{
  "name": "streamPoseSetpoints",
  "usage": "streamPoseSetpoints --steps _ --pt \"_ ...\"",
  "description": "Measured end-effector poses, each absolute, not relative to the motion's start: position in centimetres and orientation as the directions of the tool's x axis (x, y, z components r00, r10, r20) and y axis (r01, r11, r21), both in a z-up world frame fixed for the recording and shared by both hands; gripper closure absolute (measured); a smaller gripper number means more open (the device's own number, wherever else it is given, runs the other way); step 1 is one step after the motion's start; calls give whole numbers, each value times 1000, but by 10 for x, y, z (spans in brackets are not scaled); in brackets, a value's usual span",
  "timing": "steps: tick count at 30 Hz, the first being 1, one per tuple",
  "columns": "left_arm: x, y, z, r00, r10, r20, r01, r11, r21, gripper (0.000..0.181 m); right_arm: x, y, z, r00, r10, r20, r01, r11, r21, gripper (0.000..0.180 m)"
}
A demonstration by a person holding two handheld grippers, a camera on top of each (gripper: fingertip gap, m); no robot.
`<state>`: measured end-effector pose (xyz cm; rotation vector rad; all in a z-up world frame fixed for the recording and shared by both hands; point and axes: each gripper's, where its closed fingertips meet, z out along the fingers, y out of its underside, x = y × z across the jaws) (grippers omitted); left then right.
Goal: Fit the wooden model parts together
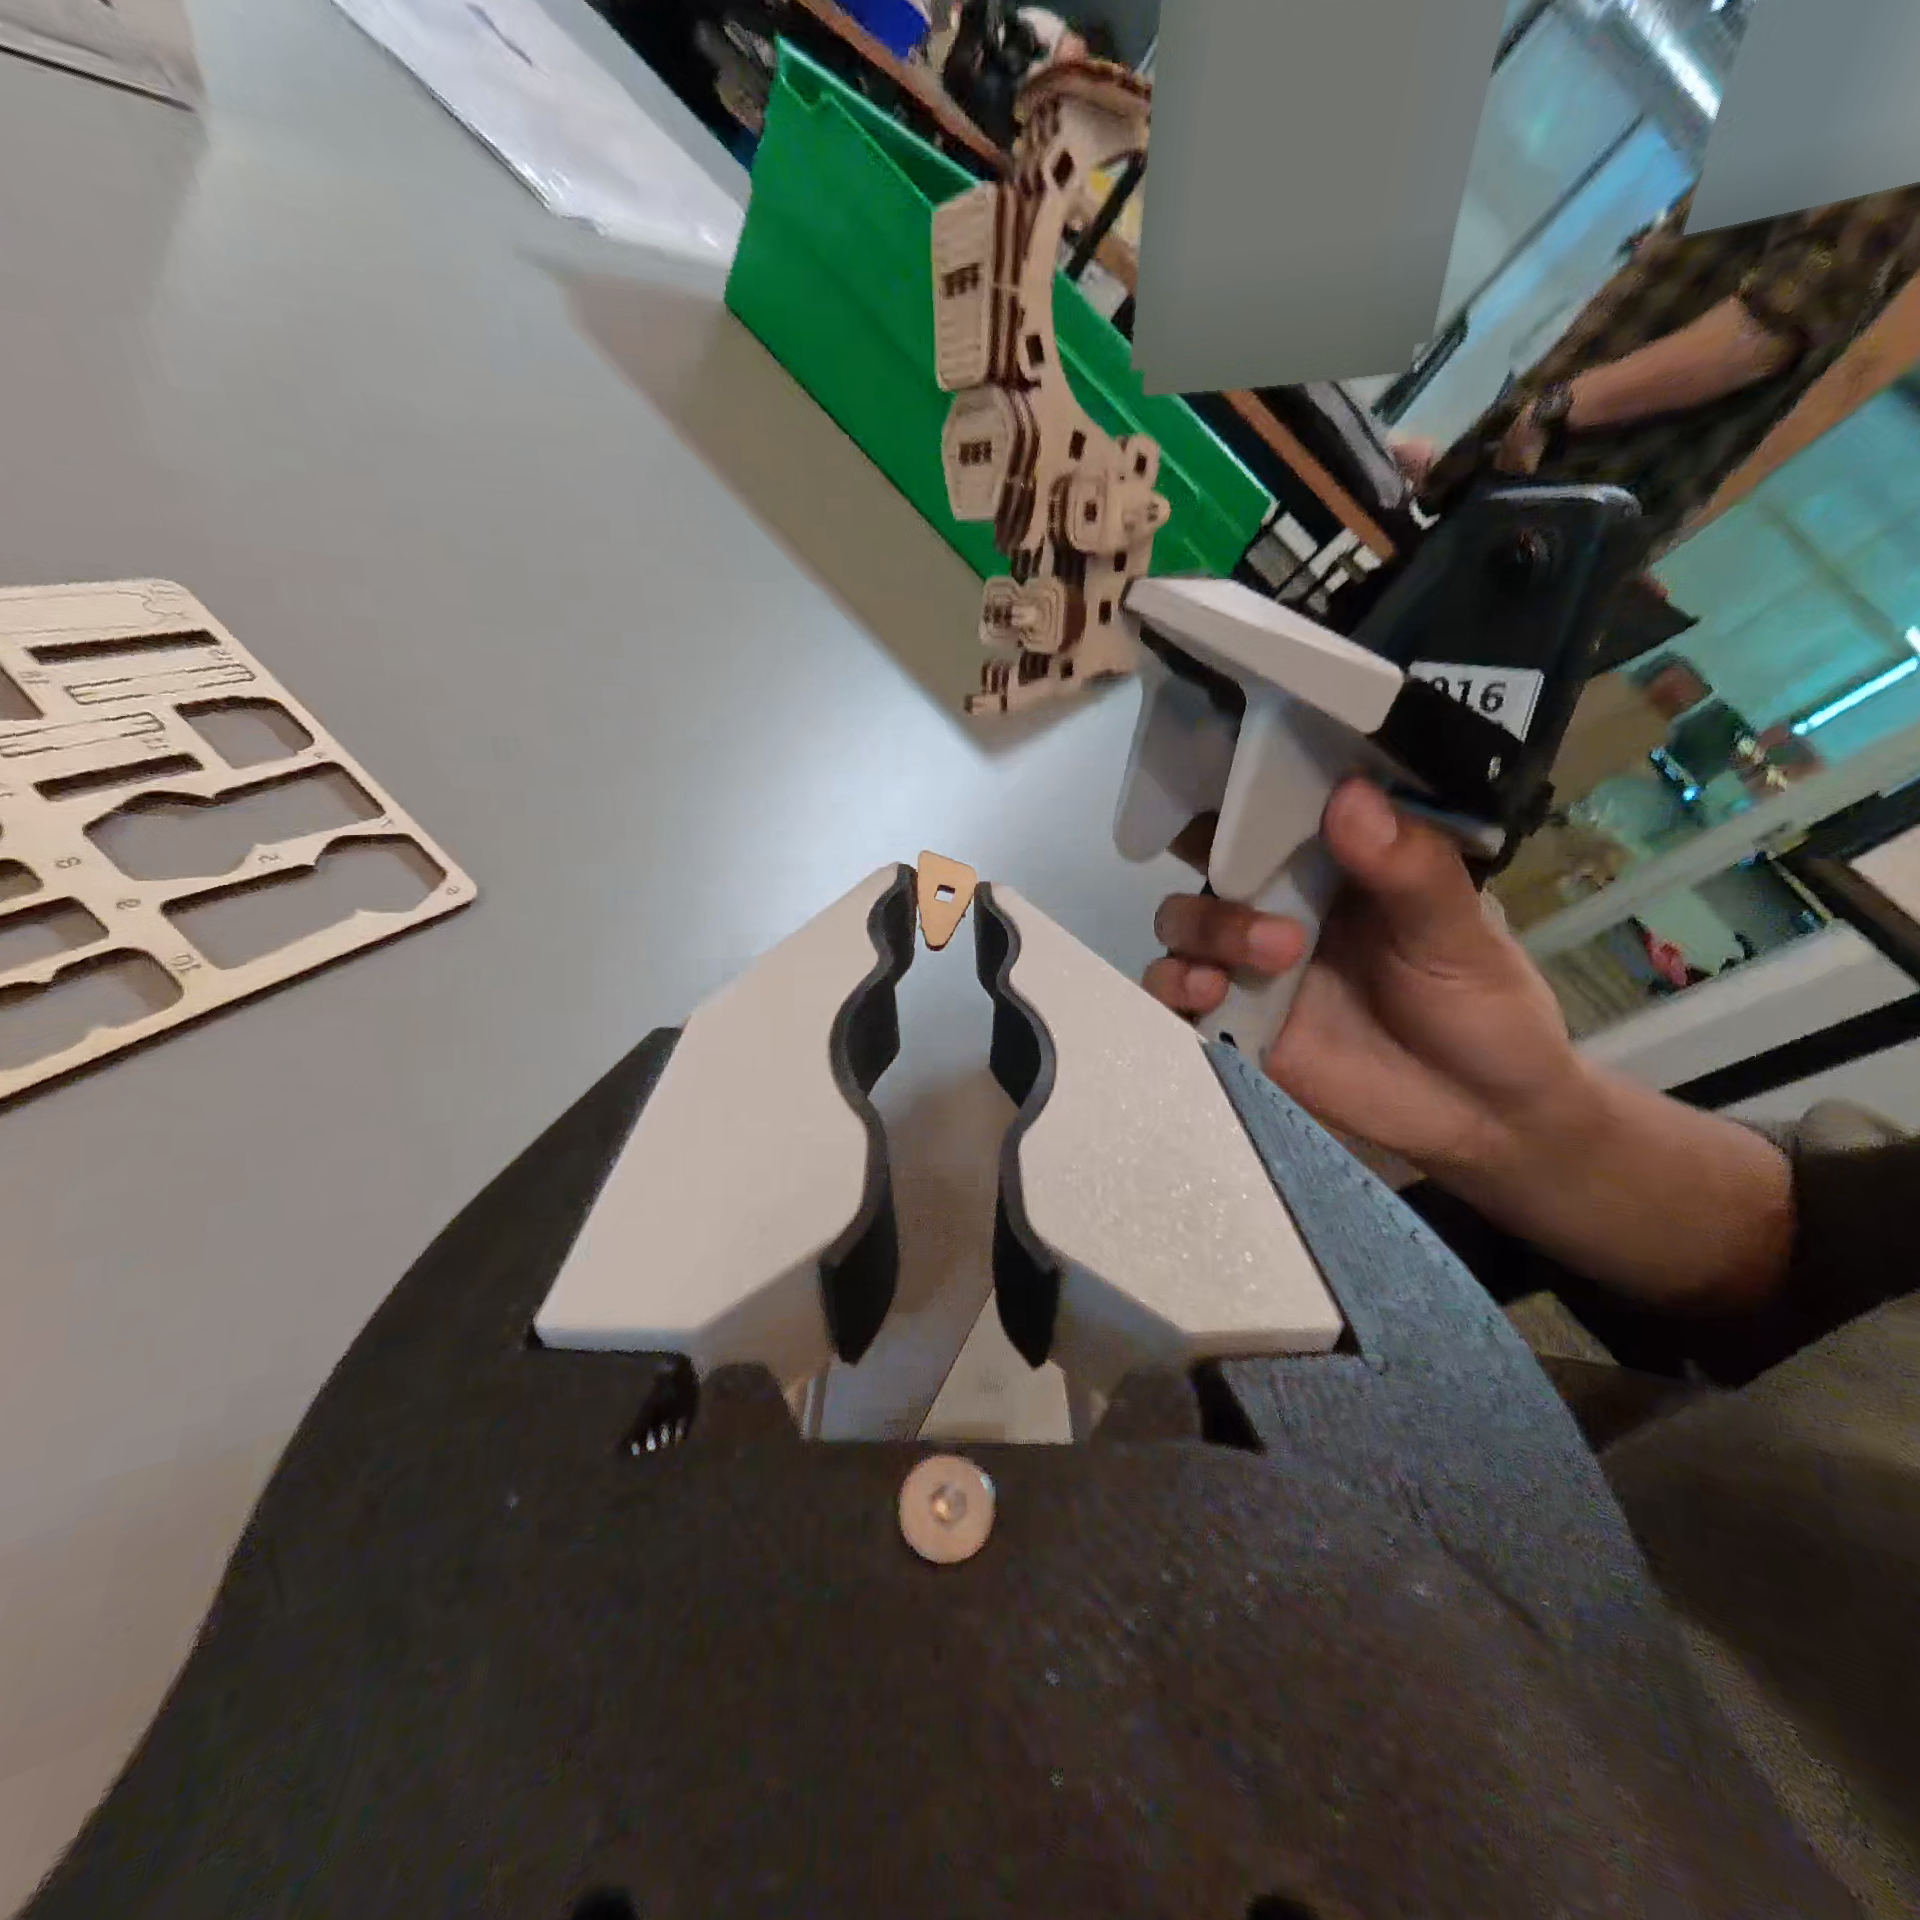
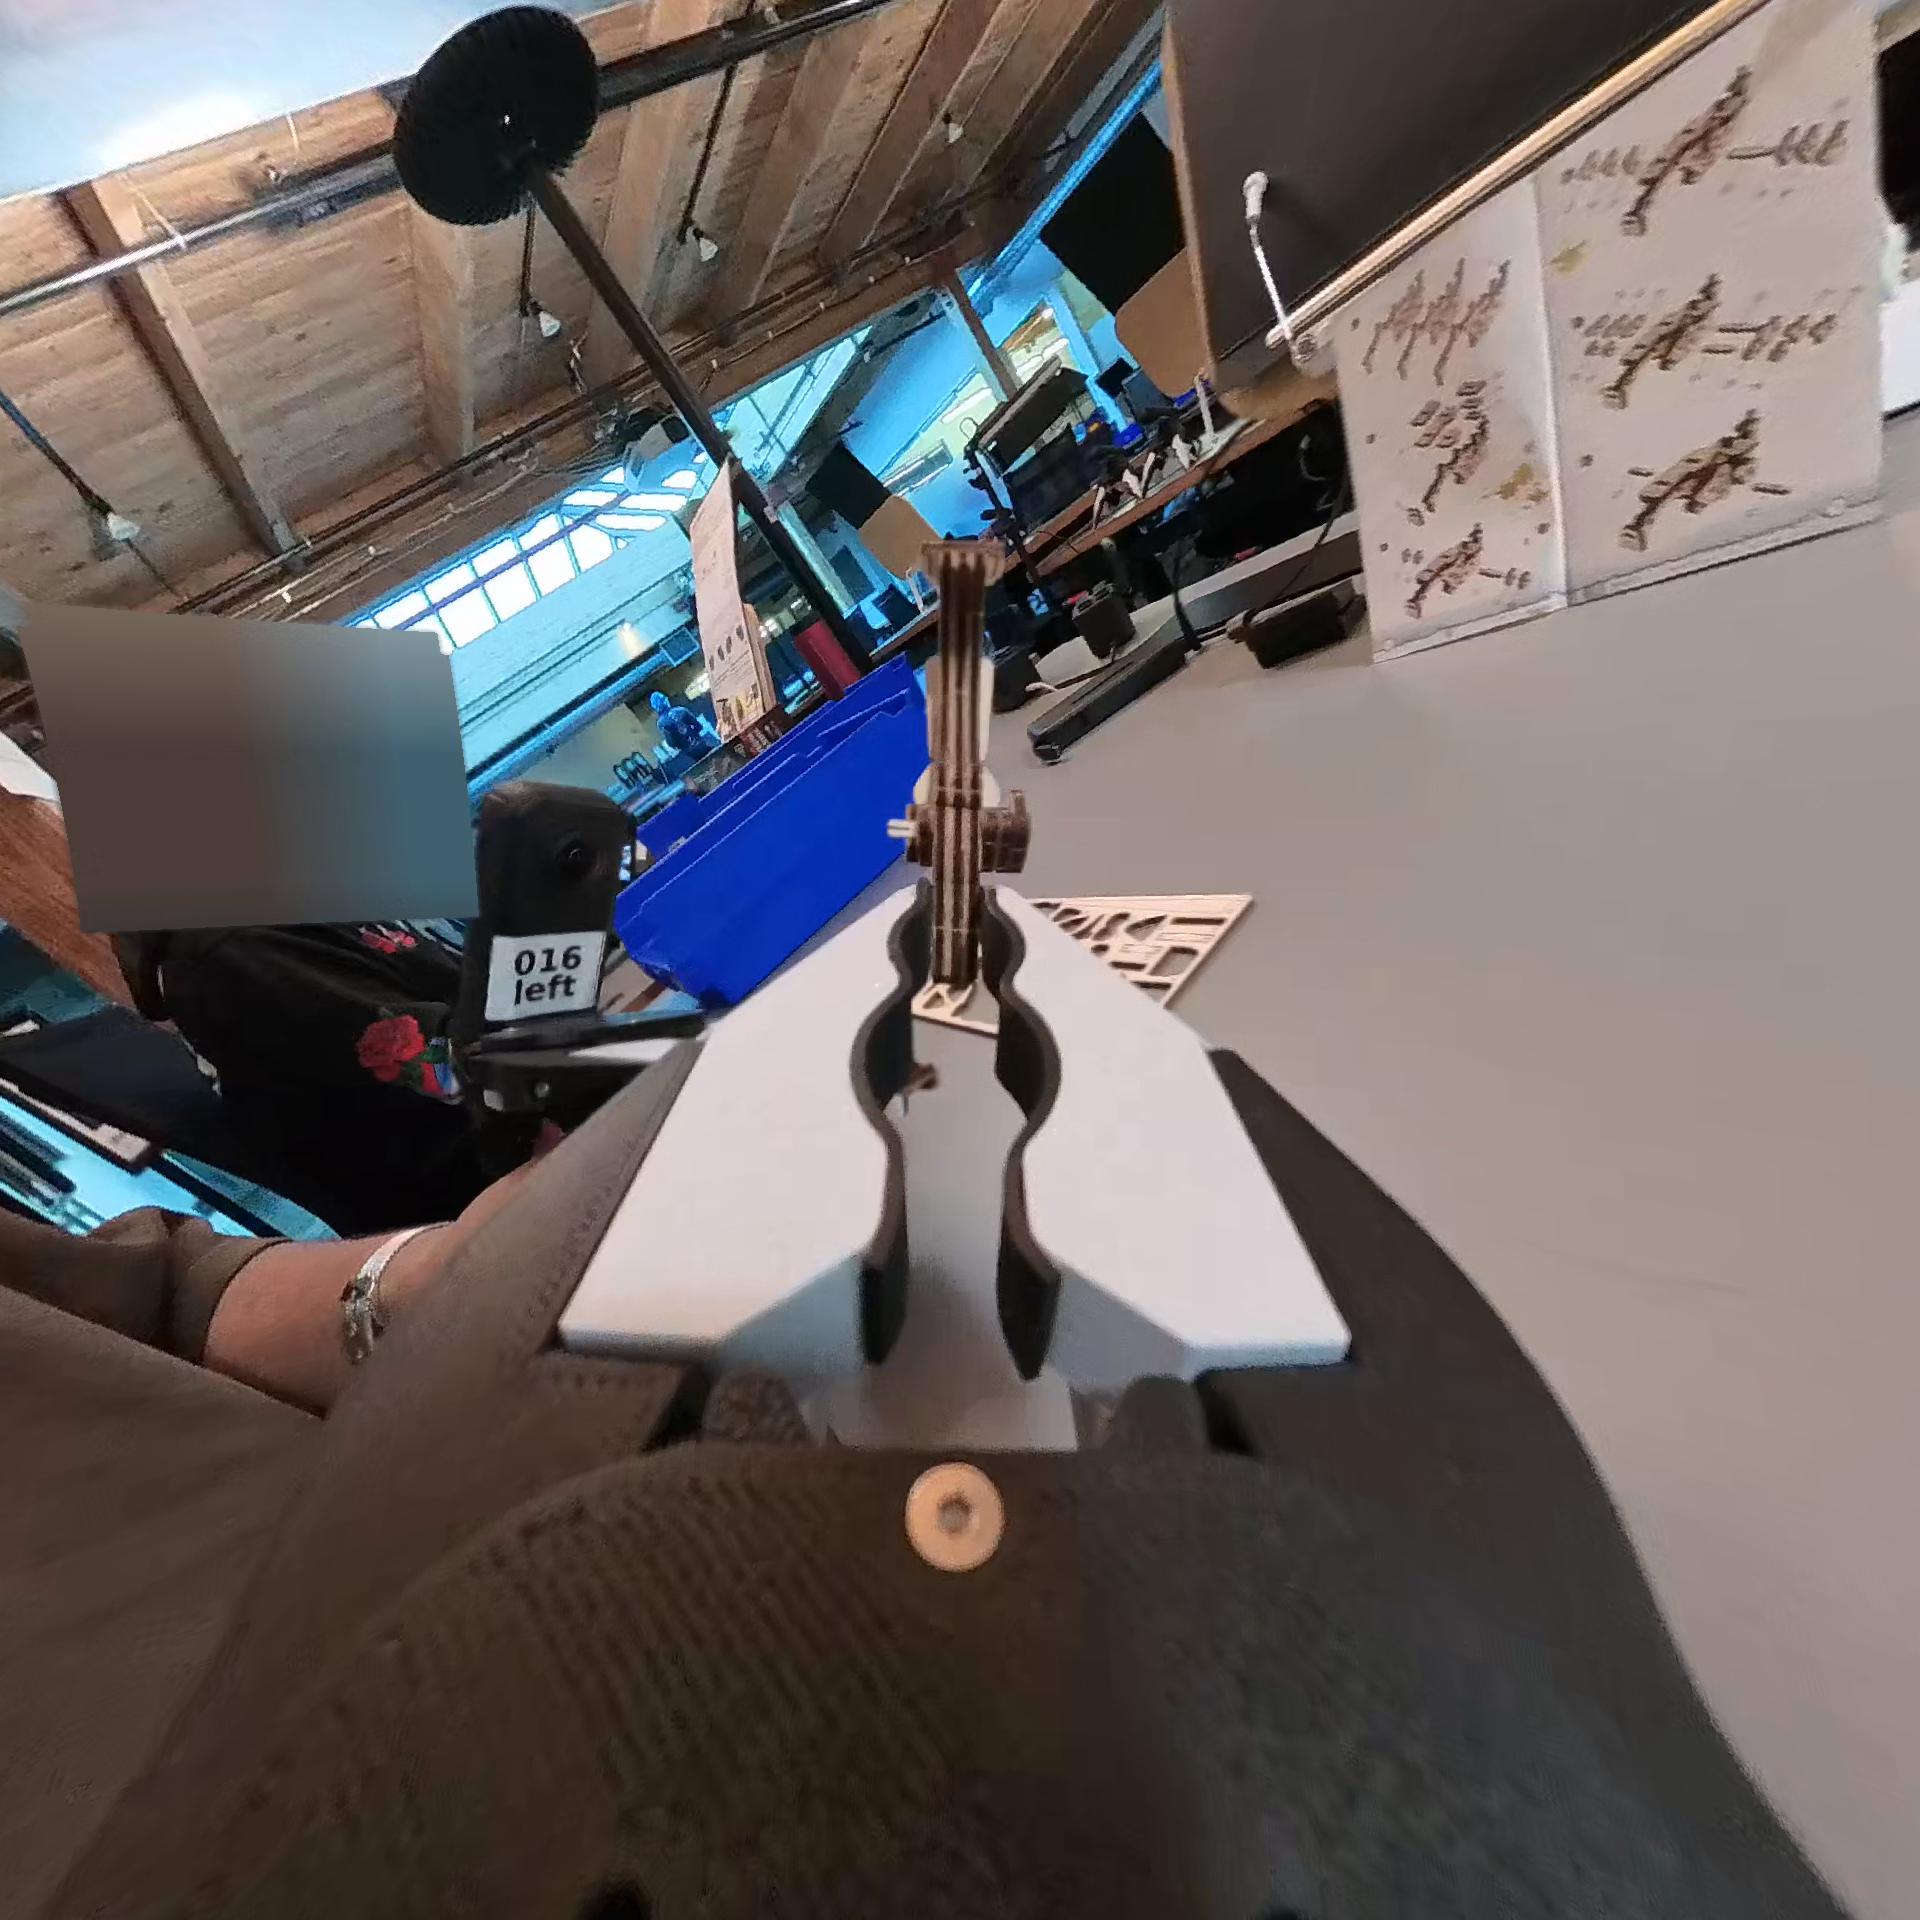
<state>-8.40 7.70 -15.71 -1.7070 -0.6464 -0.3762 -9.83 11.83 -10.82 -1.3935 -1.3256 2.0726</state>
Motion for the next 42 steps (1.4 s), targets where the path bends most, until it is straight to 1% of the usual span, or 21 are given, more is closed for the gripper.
streamPoseSetpoints --steps 2,5,7,9,13,18,23,29,42 --pt "-78 80 -163 816 217 536 574 -195 -795 173 -99 124 -110 -467 667 -580 228 -544 -808 173" --pt "-60 82 -192 877 203 435 480 -406 -777 172 -101 128 -112 -462 658 -595 233 -557 -797 173" --pt "-59 83 -202 897 221 384 443 -445 -779 172 -101 128 -113 -462 649 -604 239 -565 -790 173" --pt "-59 85 -205 896 230 379 443 -455 -772 172 -101 128 -114 -462 633 -621 249 -579 -776 173" --pt "-65 86 -206 886 247 392 463 -454 -761 172 -102 128 -116 -461 609 -646 265 -600 -755 173" --pt "-66 85 -204 890 240 388 456 -443 -772 172 -102 130 -117 -457 600 -657 269 -611 -745 173" --pt "-69 86 -191 868 218 446 496 -369 -786 172 -102 129 -118 -457 594 -662 273 -615 -740 173" --pt "-75 83 -182 860 217 463 510 -314 -801 172 -102 129 -117 -460 583 -670 274 -624 -732 173" --pt "-70 85 -183 861 204 465 508 -325 -798 172 -102 130 -118 -457 570 -683 278 -637 -718 173"
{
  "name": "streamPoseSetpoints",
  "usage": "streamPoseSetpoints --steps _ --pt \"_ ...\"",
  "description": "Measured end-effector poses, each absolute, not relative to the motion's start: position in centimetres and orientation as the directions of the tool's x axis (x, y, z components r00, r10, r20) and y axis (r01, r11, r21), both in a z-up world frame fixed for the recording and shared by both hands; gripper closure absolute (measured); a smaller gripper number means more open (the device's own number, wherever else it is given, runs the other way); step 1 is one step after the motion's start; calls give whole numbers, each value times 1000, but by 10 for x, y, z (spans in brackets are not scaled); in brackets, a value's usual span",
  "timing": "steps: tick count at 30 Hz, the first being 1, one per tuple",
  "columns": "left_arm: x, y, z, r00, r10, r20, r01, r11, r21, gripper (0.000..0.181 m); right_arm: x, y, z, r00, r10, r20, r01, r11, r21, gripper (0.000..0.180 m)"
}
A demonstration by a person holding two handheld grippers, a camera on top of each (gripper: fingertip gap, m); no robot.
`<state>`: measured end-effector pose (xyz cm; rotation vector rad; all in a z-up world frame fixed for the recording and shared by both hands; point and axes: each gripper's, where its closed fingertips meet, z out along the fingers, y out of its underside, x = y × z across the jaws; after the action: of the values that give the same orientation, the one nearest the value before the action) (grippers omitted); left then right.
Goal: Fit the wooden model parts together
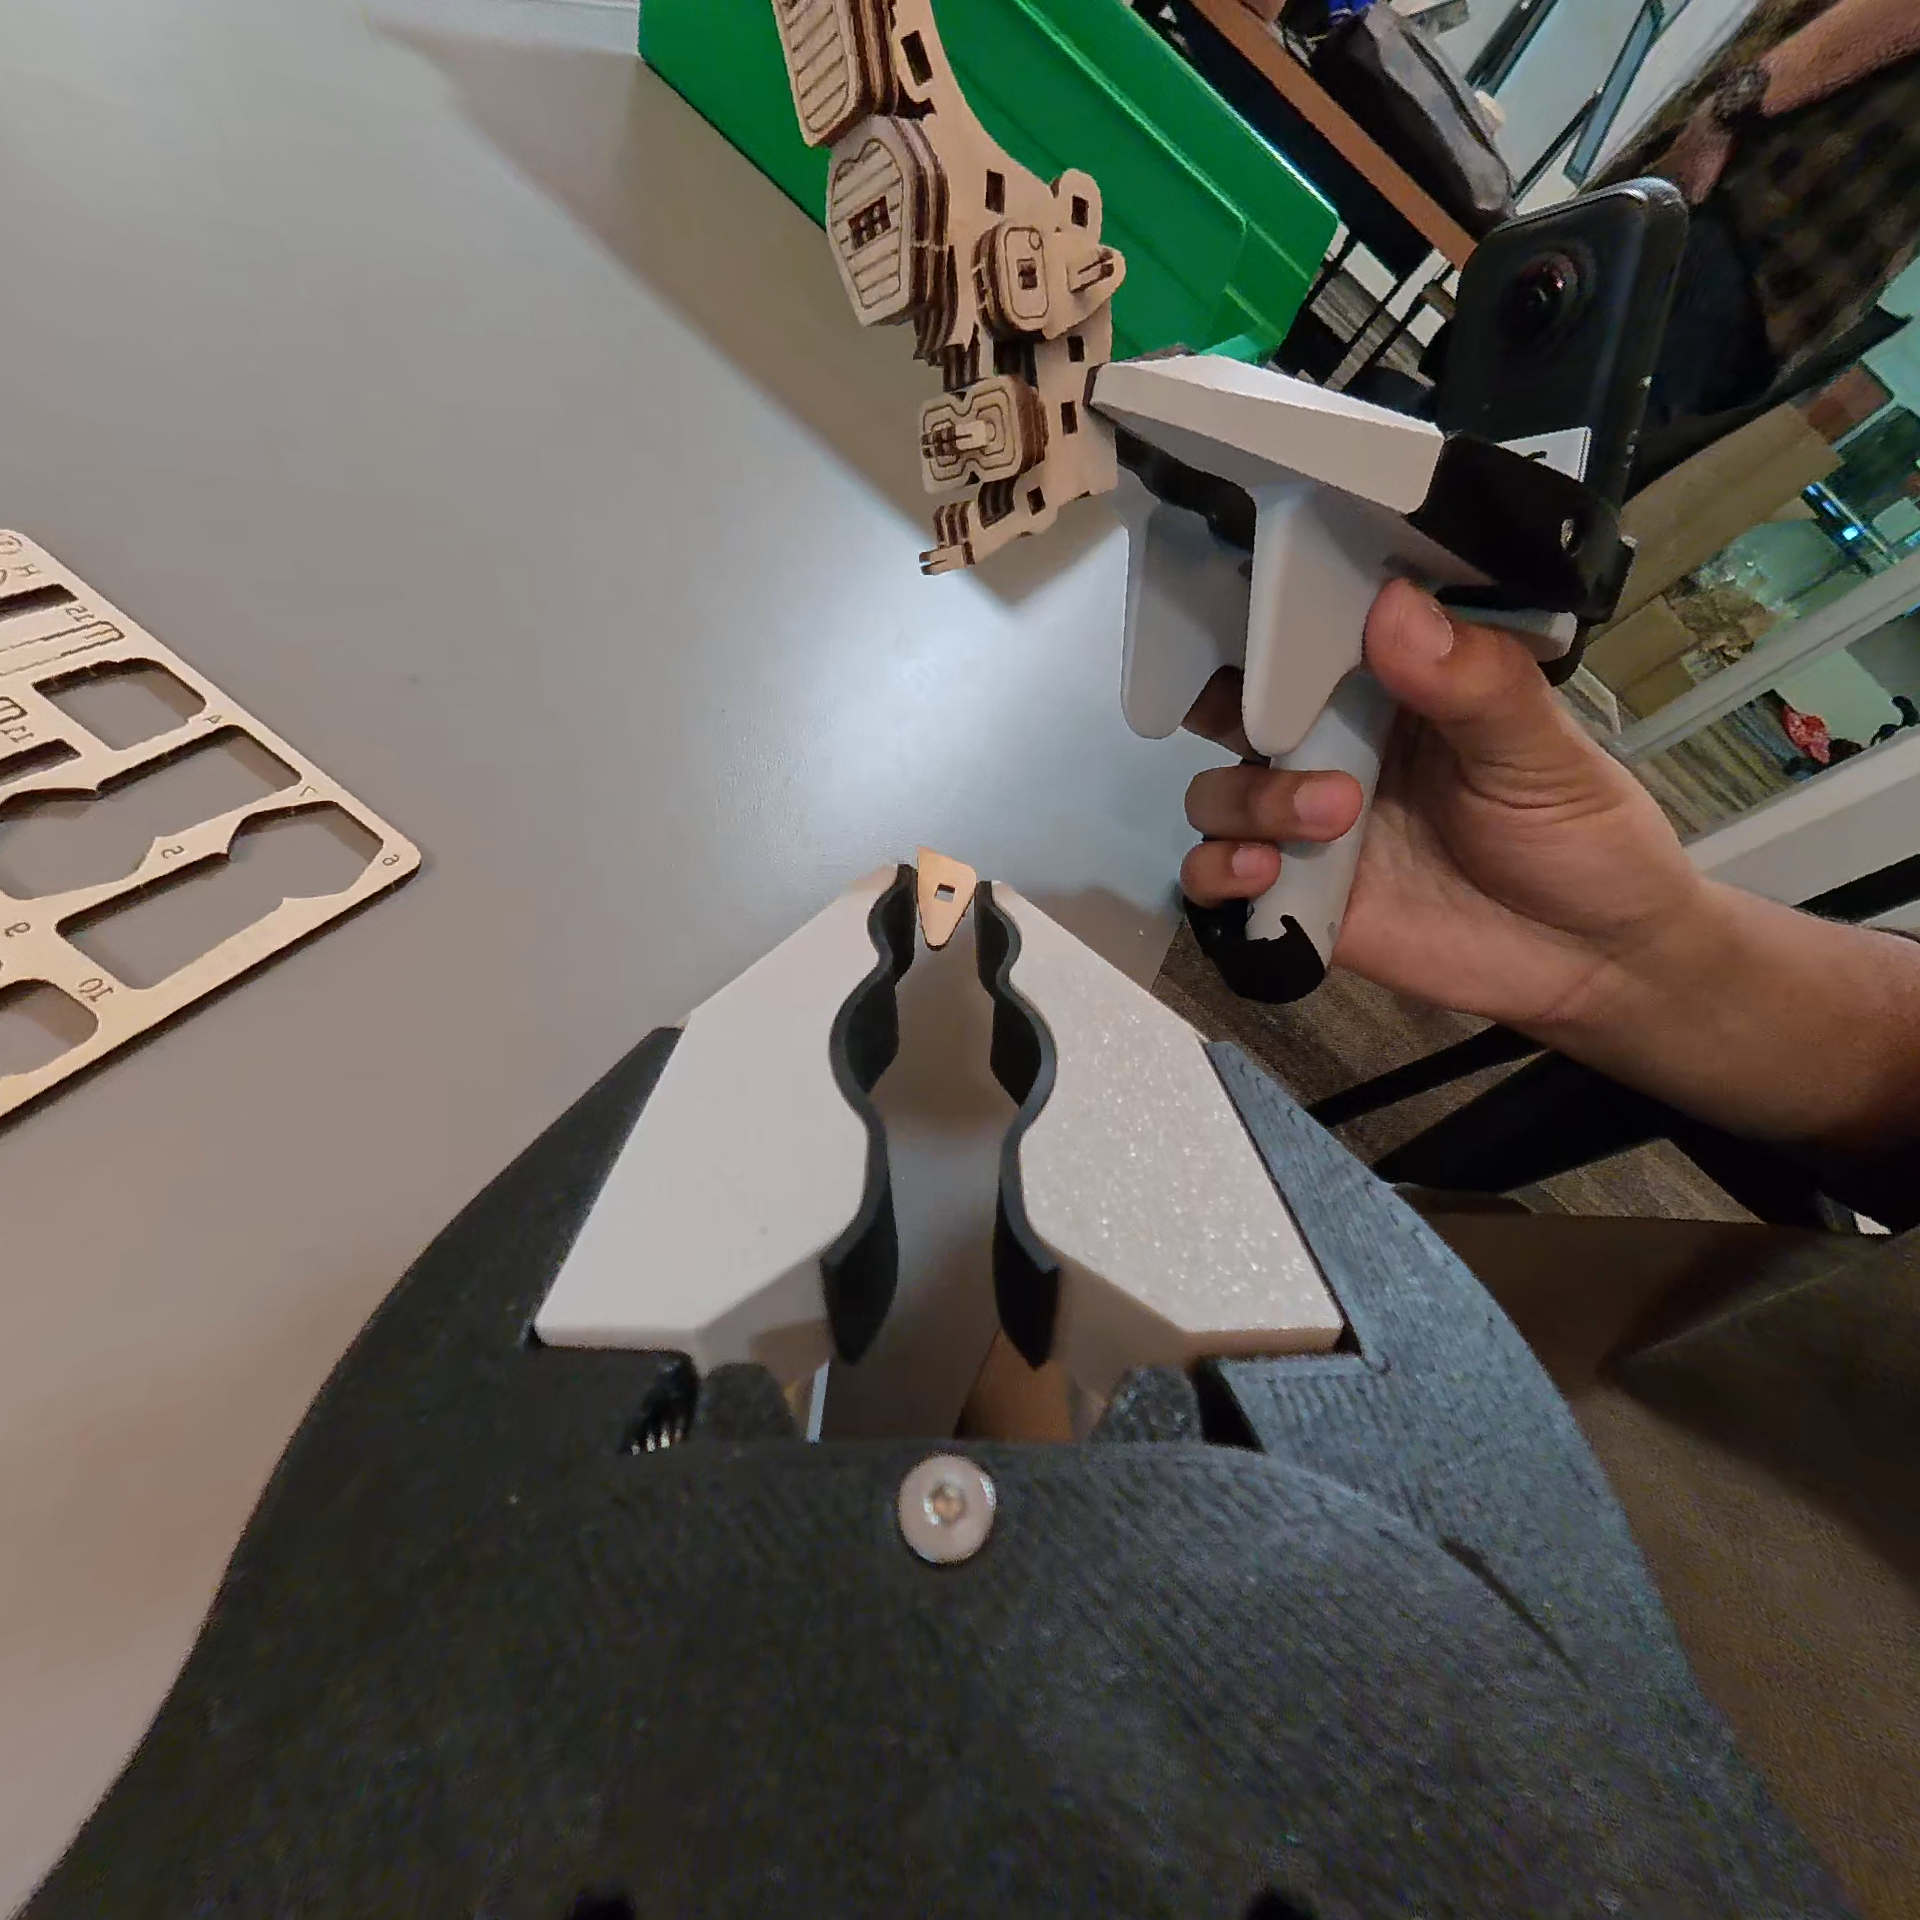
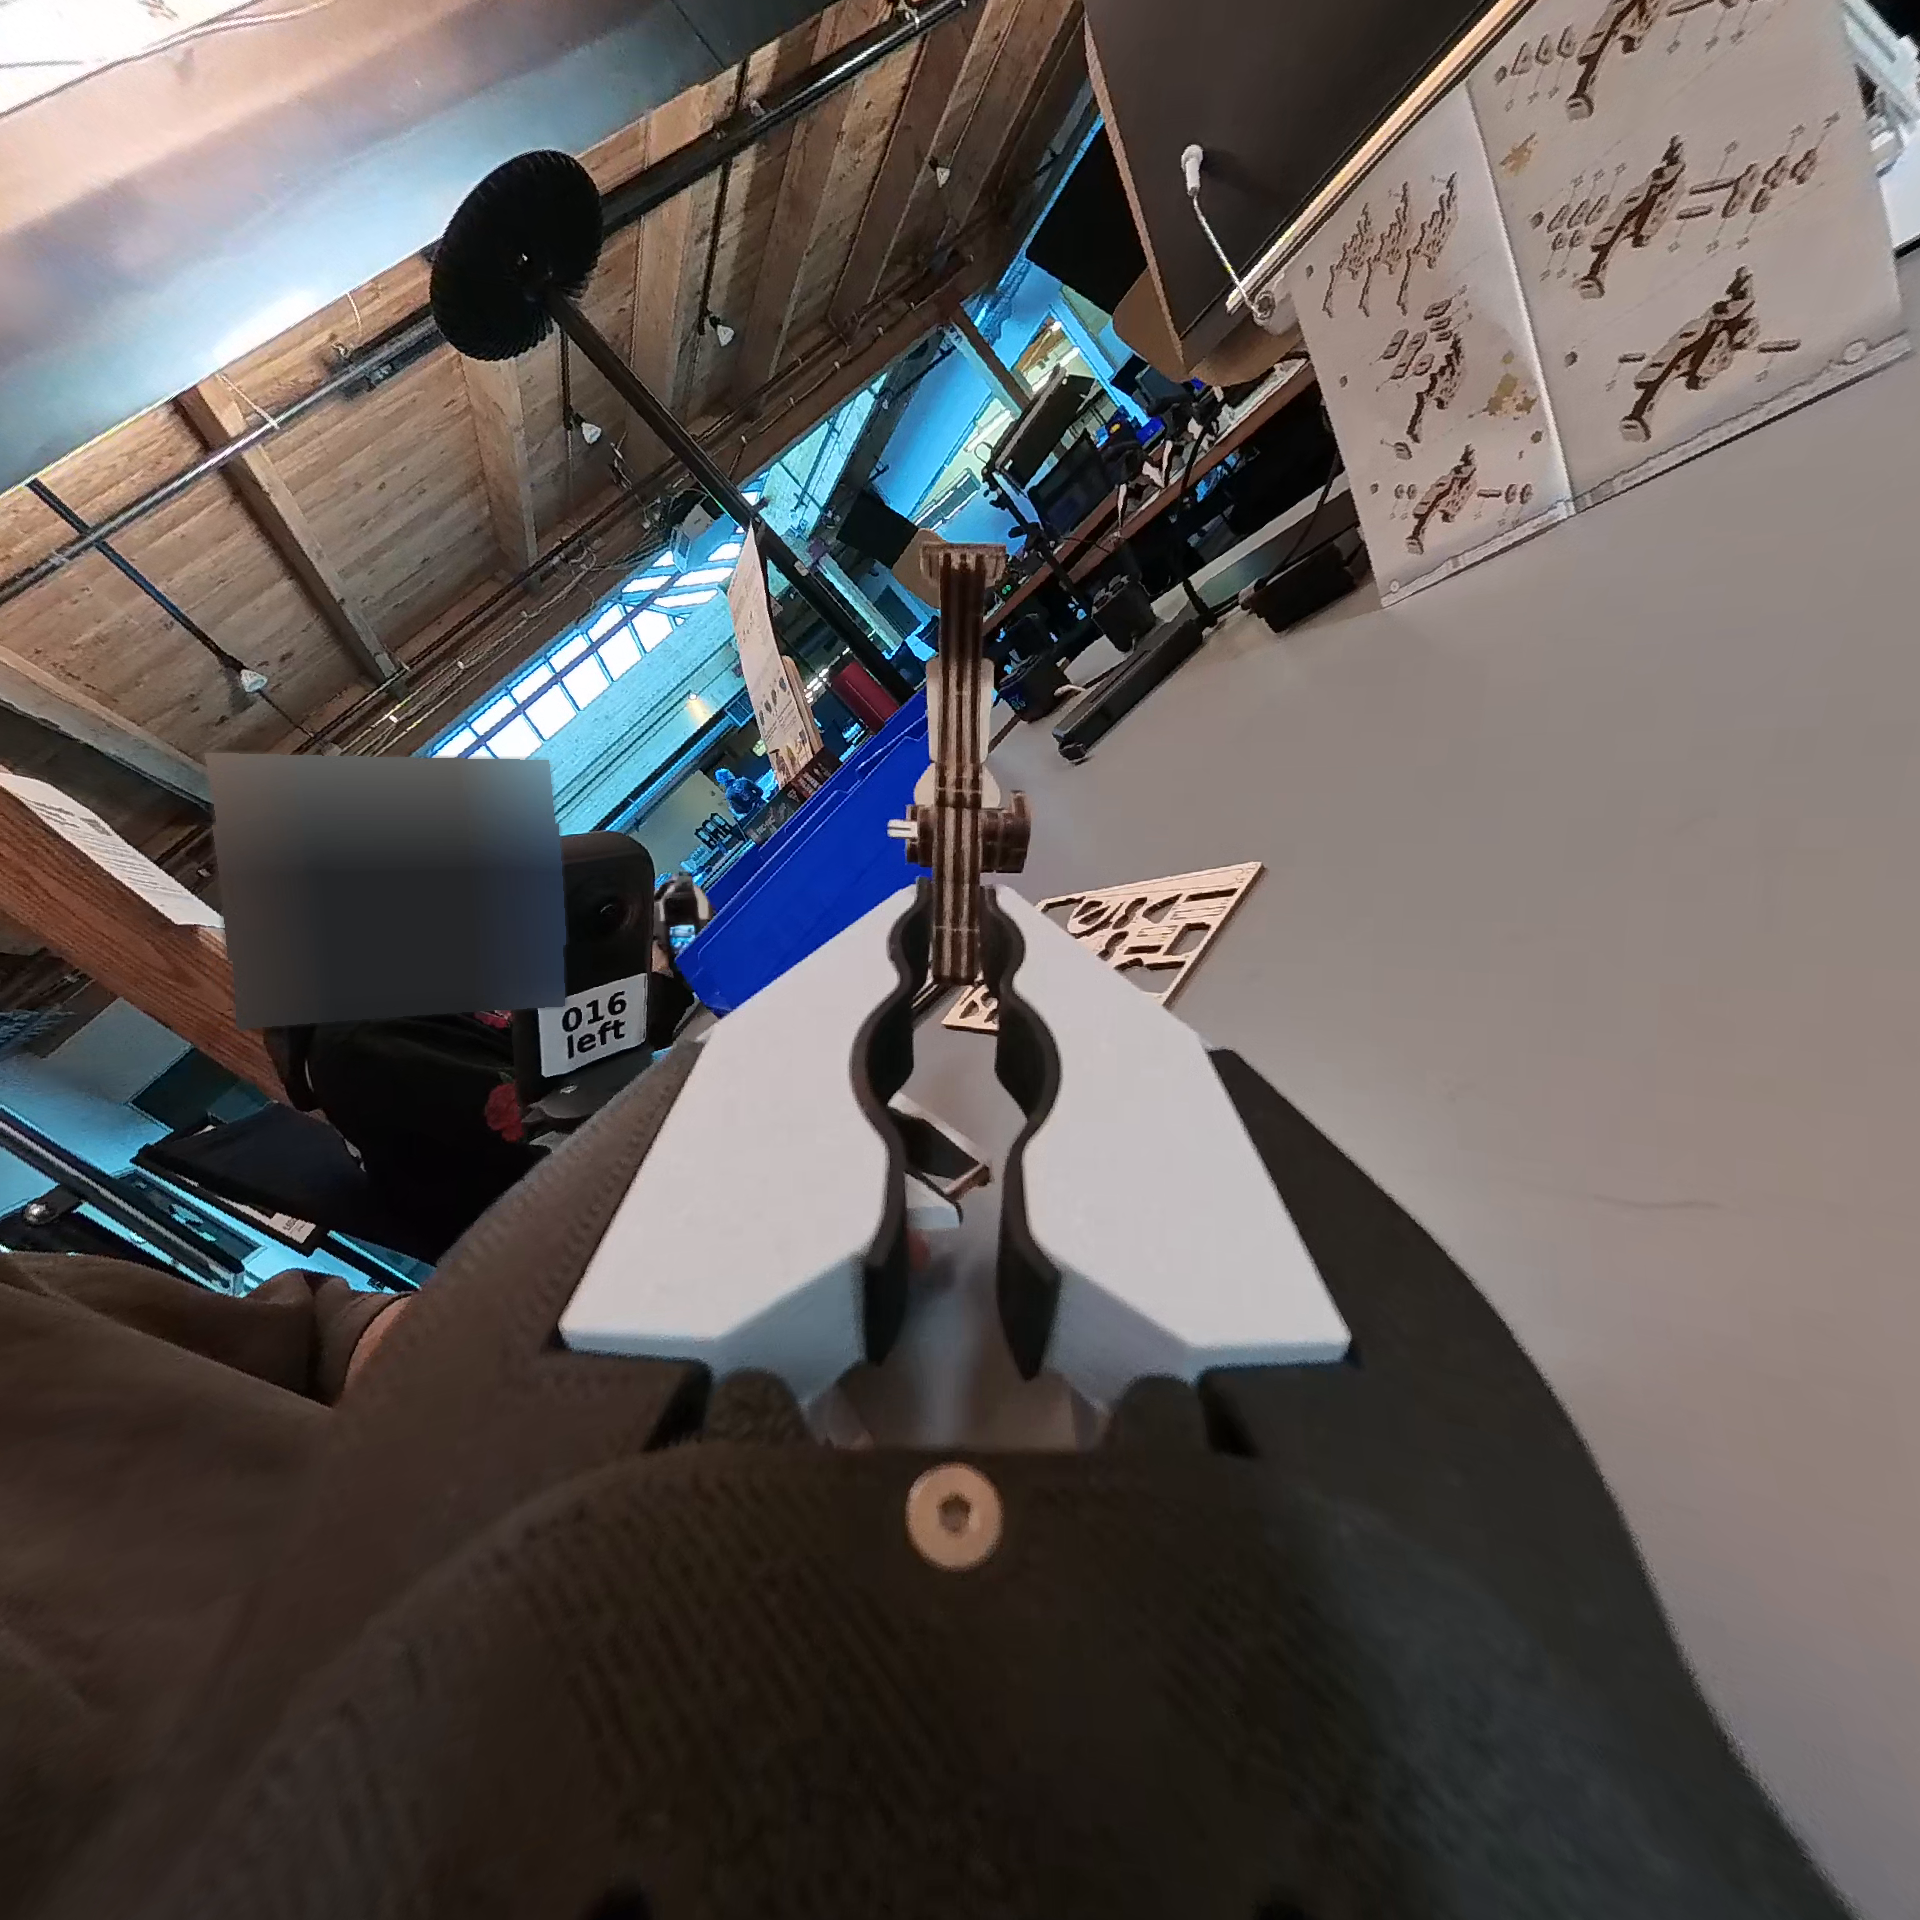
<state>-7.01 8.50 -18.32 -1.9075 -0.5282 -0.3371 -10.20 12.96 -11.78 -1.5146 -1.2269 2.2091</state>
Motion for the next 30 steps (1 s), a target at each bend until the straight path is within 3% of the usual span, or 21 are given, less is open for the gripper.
streamPoseSetpoints --steps 16,23,30 --pt "-58 85 -206 897 207 390 440 -479 -760 171 -102 130 -121 -446 530 -721 301 -670 -679 173" --pt "-54 85 -206 869 195 455 489 -483 -727 157 -101 126 -120 -455 545 -705 300 -651 -697 173" --pt "-88 74 -152 751 79 656 657 -191 -729 149 -101 131 -120 -448 502 -740 311 -688 -656 173"
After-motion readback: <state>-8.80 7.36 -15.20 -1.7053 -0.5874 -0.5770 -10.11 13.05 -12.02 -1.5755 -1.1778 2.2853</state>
